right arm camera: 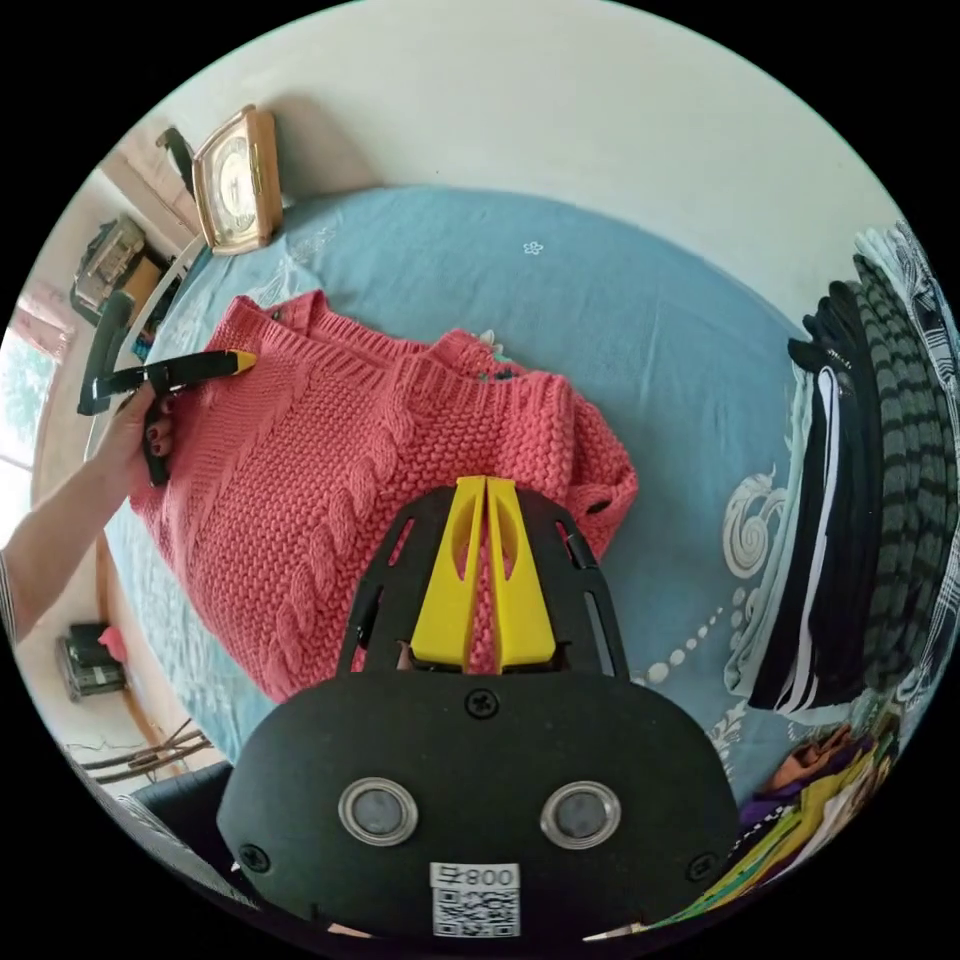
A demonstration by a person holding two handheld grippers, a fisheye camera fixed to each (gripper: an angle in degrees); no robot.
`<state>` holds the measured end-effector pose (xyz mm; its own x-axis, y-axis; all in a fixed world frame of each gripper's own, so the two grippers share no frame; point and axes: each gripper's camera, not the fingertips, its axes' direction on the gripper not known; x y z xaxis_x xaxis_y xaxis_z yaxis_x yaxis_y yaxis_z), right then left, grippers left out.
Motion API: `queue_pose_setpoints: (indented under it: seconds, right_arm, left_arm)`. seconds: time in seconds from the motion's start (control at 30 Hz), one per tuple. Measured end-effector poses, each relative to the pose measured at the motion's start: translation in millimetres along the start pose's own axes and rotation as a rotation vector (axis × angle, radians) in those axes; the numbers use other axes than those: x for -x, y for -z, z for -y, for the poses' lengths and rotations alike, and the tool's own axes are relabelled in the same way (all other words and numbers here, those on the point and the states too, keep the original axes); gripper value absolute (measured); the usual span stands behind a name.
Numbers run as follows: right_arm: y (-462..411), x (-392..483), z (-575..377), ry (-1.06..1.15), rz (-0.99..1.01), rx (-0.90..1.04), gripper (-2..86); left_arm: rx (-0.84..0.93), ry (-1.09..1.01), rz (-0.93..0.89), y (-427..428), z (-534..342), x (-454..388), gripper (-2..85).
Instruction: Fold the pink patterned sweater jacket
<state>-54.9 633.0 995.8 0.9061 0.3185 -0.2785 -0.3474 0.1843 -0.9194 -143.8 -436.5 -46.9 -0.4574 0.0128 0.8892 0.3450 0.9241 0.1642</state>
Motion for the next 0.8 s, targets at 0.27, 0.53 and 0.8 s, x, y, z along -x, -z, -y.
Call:
queue_pose_setpoints:
  seconds: [0.27,0.53,0.8]
  right_arm:
    - [18.0,27.3,-0.3,0.027,-0.040,-0.091,0.1]
    - [47.1,24.7,-5.0,-0.105,-0.003,-0.085,0.1]
    - [104.5,68.0,-5.2,-0.030,0.038,-0.270,0.1]
  left_arm:
    - [-0.032,-0.052,0.024,-24.4,24.0,-22.8,0.1]
    - [-0.054,-0.054,0.028,-40.1,31.3,-40.1,0.1]
    - [-0.122,-0.274,0.087,-34.1,7.2,-112.5,0.3]
